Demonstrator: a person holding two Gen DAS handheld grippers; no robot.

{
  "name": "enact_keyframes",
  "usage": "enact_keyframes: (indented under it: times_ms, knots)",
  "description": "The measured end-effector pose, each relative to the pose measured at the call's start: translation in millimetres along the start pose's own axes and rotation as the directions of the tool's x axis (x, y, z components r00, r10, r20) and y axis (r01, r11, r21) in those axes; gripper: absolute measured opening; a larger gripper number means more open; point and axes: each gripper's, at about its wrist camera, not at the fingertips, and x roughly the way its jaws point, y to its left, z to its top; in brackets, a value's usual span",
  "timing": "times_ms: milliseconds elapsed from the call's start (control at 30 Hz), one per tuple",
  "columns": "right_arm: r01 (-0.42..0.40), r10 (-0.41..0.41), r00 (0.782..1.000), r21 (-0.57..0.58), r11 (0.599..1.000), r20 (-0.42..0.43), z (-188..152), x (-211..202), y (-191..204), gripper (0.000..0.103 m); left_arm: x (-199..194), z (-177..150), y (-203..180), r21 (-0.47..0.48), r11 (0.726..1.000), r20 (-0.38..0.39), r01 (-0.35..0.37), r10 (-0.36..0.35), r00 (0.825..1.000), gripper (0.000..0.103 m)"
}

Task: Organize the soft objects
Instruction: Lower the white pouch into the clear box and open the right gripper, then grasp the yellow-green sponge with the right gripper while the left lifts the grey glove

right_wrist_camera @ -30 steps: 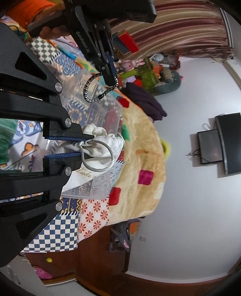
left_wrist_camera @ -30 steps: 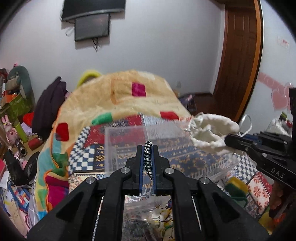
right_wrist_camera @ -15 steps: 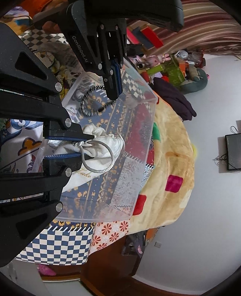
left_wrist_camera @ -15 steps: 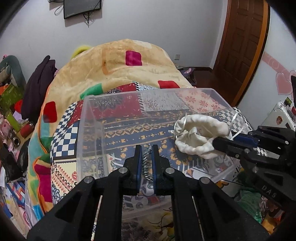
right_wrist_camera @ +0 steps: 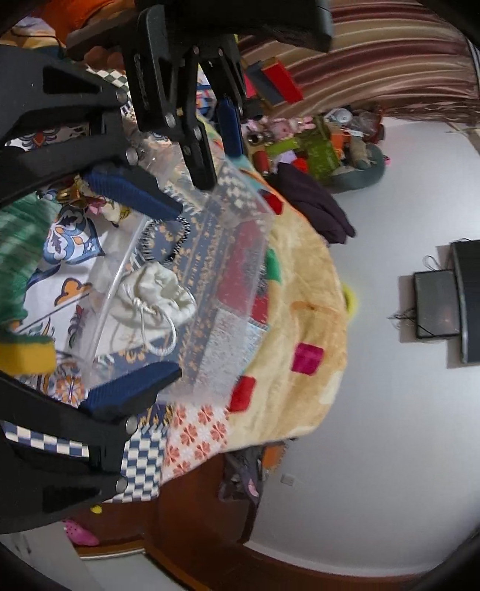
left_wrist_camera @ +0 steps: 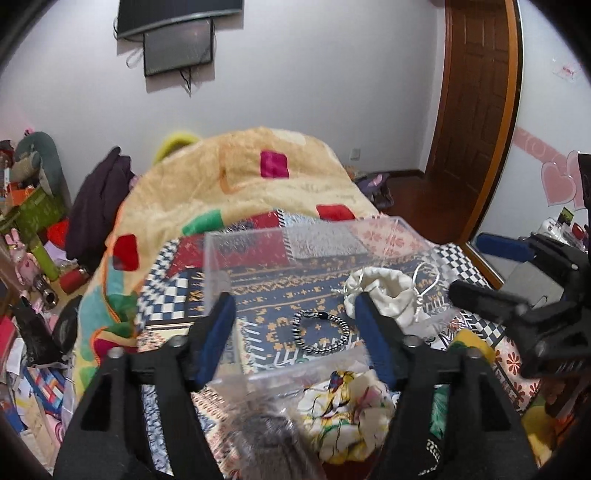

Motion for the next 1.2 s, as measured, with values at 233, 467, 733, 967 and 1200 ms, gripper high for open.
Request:
enact_keyframes:
  times_ms: [233,467,733,967,1200]
  knots:
    - [0.062,-0.061,0.998,-0.002,0.998,0.031,-8.1,-32.8,-11.2,0.088,-26.4,-9.6,11.3,-0.018,1.000,0.019,-0.019,0.019,1.000,0.093]
    - [0.119,-0.119,0.992,-0.001,0.993,-0.036,-33.1,-34.2,-28.3,0.088,-24.3,-41.8,11.2,0.027,0.999,-0.055,-0.035,0.036,0.998,0.094]
    - [0.133,-0.125,0.977,0.036,0.990,-0.170,-69.5,-13.3,-47.2,0.088,-5.7,-80.1,21.2,0.009,0.999,-0.154,-0.050,0.051,0.987,0.094]
    - [0.091,-0.068,0.970,0.089,0.992,-0.234,-85.5,0.9,-56.7,0.080,9.2,-99.9,34.4,-0.055,0.998,-0.209,-0.029,0.017,0.978,0.093]
    - [0.043,-0.020,0.966,0.086,0.995,-0.259,-90.8,5.0,-50.5,0.036,16.5,-105.2,33.6,-0.082,0.996,-0.225,0.018,-0.036,0.974,0.067]
